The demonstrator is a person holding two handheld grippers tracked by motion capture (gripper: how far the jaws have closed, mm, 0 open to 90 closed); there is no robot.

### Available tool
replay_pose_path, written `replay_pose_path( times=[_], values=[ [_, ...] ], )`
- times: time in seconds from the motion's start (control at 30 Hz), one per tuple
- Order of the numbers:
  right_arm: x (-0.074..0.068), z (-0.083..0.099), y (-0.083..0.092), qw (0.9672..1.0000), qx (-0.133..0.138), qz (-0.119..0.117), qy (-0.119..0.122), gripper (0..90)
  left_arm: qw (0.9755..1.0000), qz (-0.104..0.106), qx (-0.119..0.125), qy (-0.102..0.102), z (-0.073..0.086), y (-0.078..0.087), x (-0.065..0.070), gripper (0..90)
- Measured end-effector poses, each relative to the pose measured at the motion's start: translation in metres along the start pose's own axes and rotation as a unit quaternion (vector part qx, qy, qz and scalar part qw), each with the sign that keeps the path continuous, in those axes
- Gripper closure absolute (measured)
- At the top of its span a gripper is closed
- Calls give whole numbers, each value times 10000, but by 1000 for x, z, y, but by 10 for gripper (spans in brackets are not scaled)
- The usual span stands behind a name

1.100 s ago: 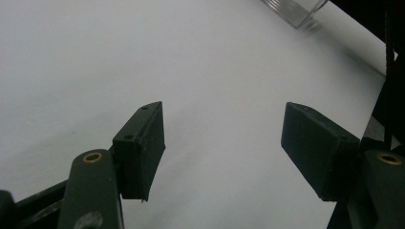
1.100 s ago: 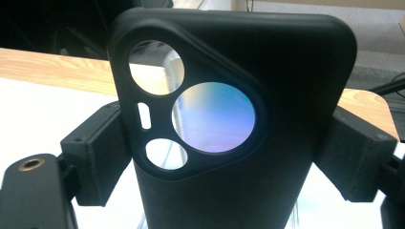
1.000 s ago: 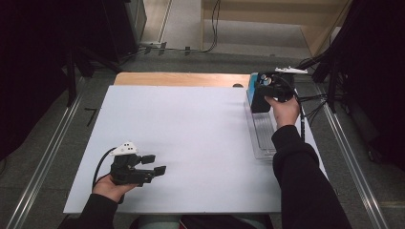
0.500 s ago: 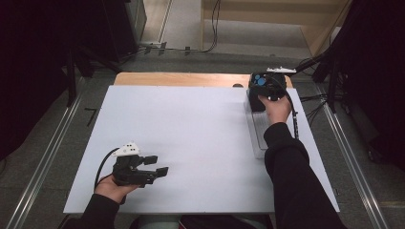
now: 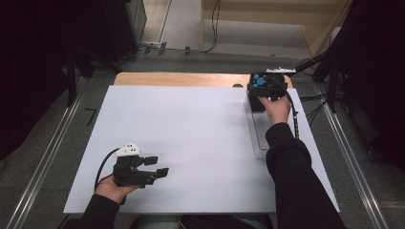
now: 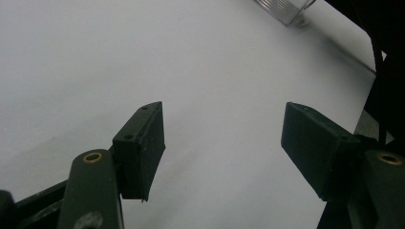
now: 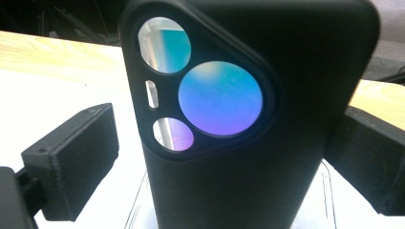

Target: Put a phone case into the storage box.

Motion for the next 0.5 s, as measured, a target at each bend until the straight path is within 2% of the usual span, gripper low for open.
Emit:
replay_pose_path(
  times=[0.2,0.33,0.5],
  values=[
    [0,0,8,9999,-92,-92,-107,0,10000,-18,22,25,-1,0,-1,316],
    [-2,0,22,9993,-261,-94,-264,0,10000,-26,15,90,-2,0,-5,316],
    [-14,5,44,9980,-393,-407,-296,0,9999,-13,-14,152,-3,0,-8,314]
  ],
)
Point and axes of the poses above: each handheld gripper's, and its own axes: y roughly backward along the jaws, z roughly out of its underside, x roughly to its right, the point moved 9 cm from there along -y, roughly forward along the jaws, and after that the axes turned 3 degrees about x, right-handed, at the moved point
